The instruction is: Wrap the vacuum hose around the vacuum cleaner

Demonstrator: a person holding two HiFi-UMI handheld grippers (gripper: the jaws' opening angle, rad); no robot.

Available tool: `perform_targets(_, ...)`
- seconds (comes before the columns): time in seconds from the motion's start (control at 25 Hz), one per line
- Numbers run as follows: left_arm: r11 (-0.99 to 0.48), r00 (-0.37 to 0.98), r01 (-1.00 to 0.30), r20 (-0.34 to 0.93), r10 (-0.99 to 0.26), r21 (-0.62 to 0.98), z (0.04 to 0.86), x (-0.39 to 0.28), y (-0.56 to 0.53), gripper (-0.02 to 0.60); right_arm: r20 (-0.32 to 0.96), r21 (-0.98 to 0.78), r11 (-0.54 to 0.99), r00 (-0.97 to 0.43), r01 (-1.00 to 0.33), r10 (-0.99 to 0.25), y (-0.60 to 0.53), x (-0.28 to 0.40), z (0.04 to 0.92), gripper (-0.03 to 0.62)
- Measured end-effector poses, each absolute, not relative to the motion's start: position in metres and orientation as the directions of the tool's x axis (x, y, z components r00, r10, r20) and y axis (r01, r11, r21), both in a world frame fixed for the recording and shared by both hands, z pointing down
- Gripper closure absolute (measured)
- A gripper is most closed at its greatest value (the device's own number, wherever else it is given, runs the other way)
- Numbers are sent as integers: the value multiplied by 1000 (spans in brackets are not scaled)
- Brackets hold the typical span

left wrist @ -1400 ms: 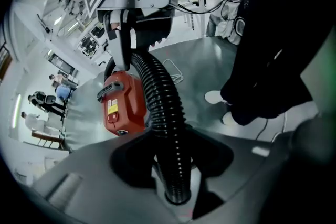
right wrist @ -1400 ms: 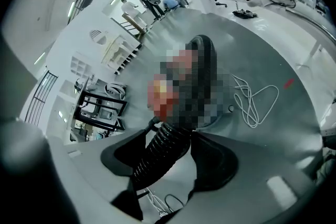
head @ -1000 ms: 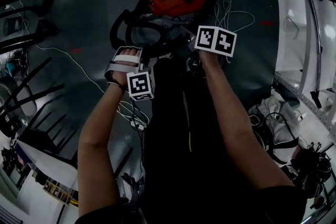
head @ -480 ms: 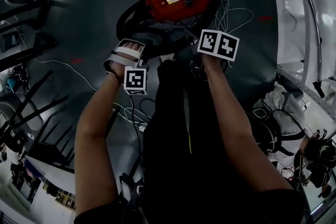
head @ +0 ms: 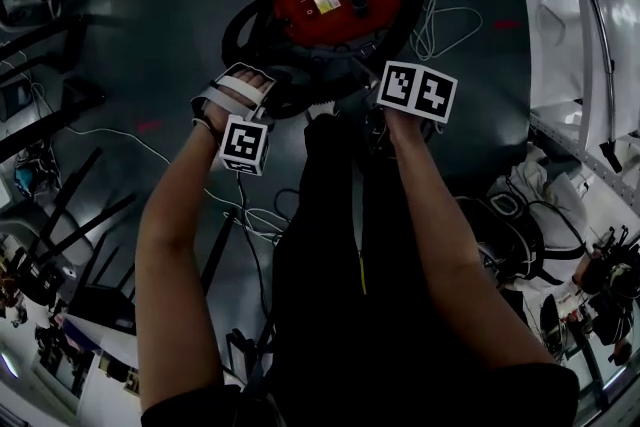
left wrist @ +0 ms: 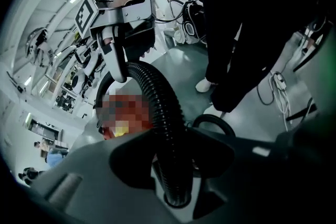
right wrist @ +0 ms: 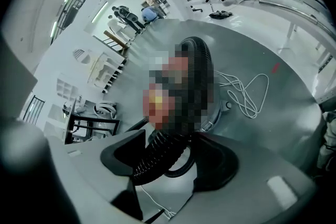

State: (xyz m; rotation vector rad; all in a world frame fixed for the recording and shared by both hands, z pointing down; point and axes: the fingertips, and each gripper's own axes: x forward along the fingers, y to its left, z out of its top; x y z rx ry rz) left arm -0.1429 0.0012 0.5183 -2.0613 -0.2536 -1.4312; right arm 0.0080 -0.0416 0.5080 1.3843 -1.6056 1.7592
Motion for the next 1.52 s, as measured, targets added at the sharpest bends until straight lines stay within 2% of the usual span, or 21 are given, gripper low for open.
perform_targets(0.56, -731, 475, 594, 880, -18, -336, 526, -135, -23, 388, 851, -513, -344, -413, -787, -324, -55, 19, 517, 309)
perform_targets(0.6, -723, 475, 600, 880, -20, -341, 528, -136, -25, 388, 858, -496, -329, -398, -803, -323, -56, 22, 517, 296)
perform_targets(0.68, -722, 478, 597, 878, -30, -350, 530, -138, -33, 388, 876, -450, -260, -365, -854, -315, -61, 29, 519, 151)
perform_targets(0.72, -726, 481, 591, 876, -31, -350, 531, -139, -37, 388, 878, -440, -225, -364, -870, -309, -66, 30, 519, 121)
perform_targets(0.8, -729, 480, 594, 877, -18, -340, 533, -139, -41, 388, 875, -447, -176, -386, -877, -293, -74, 29, 518, 130)
perform_targets(0.88, -723, 467, 612, 884, 5, -319, 536, -142, -42, 387, 877, -441, -152, -388, -884, -283, -80, 31, 516, 177)
perform_targets(0.96, -718, 453, 626, 891, 16, -305, 539, -147, -45, 387, 882, -425, -146, -372, -893, -288, -85, 38, 515, 192)
perform_targets(1.16, -696, 451, 651, 892, 33, -303, 545, -148, -50, 387, 887, -388, -141, -328, -911, -325, -93, 68, 515, 199)
perform_targets(1.52, -657, 463, 695, 881, 100, -291, 570, -130, -43, 379, 893, -315, -46, -280, -948, -353, -159, 109, 510, 206)
